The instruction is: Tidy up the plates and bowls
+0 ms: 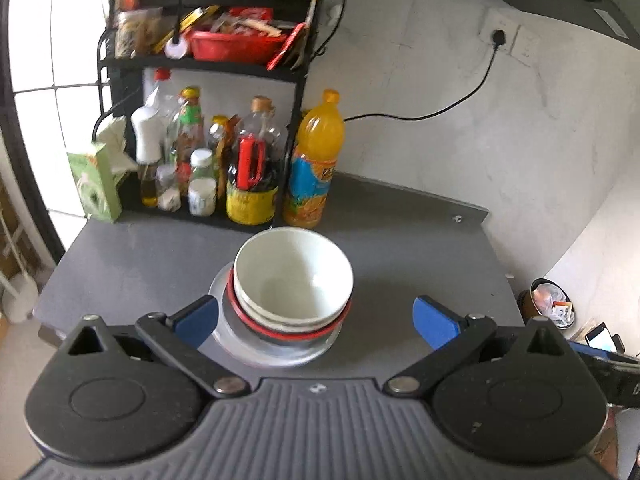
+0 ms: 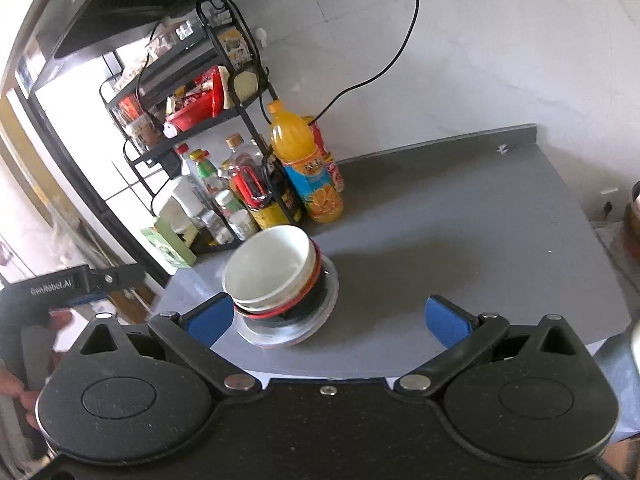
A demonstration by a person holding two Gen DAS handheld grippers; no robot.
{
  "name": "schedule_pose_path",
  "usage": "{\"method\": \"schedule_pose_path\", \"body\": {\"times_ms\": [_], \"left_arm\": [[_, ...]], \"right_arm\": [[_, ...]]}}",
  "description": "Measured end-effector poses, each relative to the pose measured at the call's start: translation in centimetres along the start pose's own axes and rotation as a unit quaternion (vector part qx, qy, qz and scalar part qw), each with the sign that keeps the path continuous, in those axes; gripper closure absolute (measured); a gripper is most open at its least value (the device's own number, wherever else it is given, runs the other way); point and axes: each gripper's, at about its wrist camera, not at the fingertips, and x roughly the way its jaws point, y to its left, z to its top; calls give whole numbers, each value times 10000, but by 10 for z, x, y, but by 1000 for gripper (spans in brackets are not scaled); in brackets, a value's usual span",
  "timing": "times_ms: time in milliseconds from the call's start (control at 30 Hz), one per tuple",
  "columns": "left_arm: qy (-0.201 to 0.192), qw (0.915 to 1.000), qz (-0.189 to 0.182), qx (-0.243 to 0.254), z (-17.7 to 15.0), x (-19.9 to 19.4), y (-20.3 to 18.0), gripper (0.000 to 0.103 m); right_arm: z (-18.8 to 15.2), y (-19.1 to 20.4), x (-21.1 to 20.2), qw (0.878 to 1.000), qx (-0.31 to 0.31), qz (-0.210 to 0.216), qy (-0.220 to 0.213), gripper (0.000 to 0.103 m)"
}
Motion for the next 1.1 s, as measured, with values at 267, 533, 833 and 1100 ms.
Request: {"method": "schedule_pose_path", "body": {"times_ms": [267, 533, 833, 1100], "left_arm": [[-283, 9991, 216, 231, -12, -24, 10, 0], [-243, 9982, 447, 313, -31, -31, 12, 0], [-180, 9966, 511, 614, -55, -42, -5, 0], [-121, 9956, 459, 811, -69, -44, -23, 1]], "right_arm": [[-17, 9, -13, 9994, -211, -267, -44, 0], [-30, 16, -19, 9988, -137, -459, -40, 0], [-39, 24, -28, 9973, -337, -643, -80, 0], [-55, 21, -30, 9963, -428, -749, 41, 0]]}}
